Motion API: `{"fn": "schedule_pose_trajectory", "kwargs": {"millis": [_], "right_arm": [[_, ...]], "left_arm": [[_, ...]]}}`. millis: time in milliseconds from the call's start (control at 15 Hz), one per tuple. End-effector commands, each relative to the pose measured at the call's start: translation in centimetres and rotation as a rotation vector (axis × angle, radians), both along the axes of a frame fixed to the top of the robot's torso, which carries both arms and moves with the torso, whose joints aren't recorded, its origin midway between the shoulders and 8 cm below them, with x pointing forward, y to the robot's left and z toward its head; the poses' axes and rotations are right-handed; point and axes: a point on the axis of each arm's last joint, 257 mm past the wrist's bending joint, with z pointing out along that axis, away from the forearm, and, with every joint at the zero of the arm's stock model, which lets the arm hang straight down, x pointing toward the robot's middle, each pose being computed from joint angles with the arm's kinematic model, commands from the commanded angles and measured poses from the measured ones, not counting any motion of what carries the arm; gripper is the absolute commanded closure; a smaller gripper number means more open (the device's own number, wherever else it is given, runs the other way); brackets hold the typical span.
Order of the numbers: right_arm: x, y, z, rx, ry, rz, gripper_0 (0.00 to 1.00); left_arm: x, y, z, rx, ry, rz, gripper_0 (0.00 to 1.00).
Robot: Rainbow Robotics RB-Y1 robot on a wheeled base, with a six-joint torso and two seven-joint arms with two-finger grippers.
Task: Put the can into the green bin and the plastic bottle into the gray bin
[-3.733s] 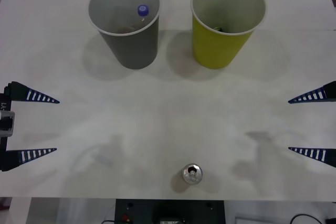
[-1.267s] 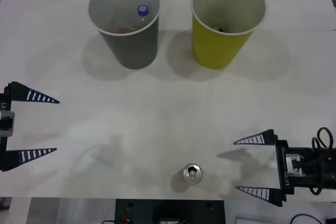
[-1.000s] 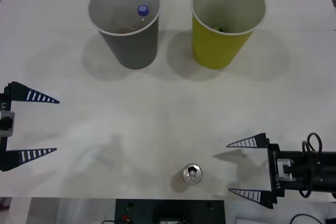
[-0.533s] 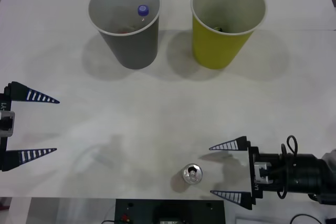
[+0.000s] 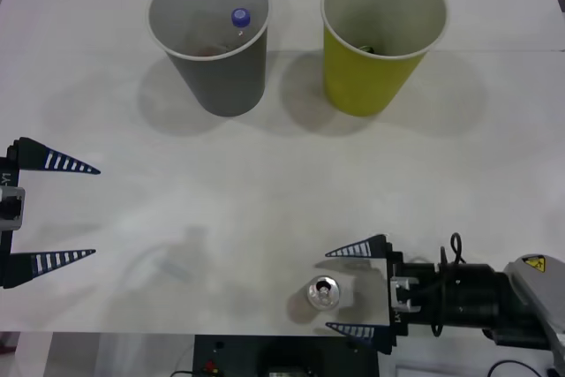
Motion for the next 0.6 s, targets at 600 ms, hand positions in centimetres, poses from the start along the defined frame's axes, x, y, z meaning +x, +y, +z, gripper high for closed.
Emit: {"fn": "schedule_pose_trajectory", "kwargs": {"millis": [600], "right_arm": [[0.4,4.0,-1.3,-0.009,0.004,-0.019,0.00]], "left_arm": [[0.0,0.0,0.0,0.000,0.000,0.000,0.00]]}}
